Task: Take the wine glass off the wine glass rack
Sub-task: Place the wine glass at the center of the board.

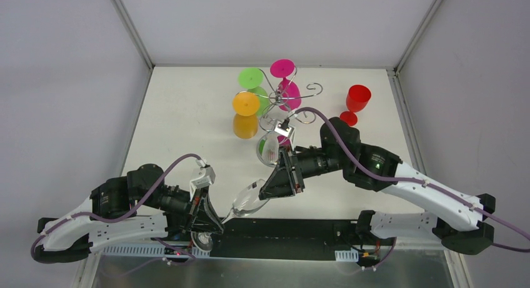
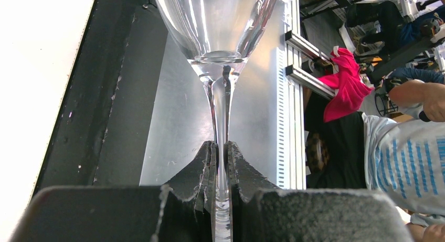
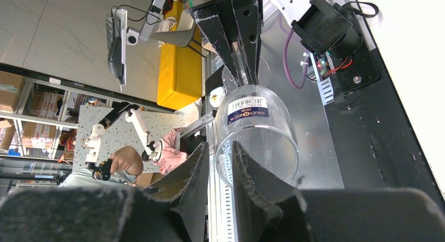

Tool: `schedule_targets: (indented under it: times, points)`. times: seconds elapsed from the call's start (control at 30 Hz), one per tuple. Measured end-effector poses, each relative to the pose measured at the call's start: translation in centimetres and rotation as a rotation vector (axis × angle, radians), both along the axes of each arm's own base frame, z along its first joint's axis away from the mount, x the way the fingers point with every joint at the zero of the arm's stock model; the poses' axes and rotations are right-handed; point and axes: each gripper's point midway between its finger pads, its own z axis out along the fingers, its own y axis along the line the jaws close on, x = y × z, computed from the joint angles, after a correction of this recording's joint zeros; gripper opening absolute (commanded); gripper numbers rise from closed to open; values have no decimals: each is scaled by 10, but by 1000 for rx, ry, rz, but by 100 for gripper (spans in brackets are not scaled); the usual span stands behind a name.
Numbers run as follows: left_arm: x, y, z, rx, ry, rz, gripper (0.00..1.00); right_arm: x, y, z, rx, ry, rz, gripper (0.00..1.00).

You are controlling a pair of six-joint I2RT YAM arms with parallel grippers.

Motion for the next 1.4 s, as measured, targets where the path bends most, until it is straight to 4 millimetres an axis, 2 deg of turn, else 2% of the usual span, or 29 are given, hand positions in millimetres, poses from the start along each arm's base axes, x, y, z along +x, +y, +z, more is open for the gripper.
schedule_targets:
  times: [1.4]
  points:
    - [0,0,0,-2,-1,1,0,2,-5,4,37,-22,-27,25]
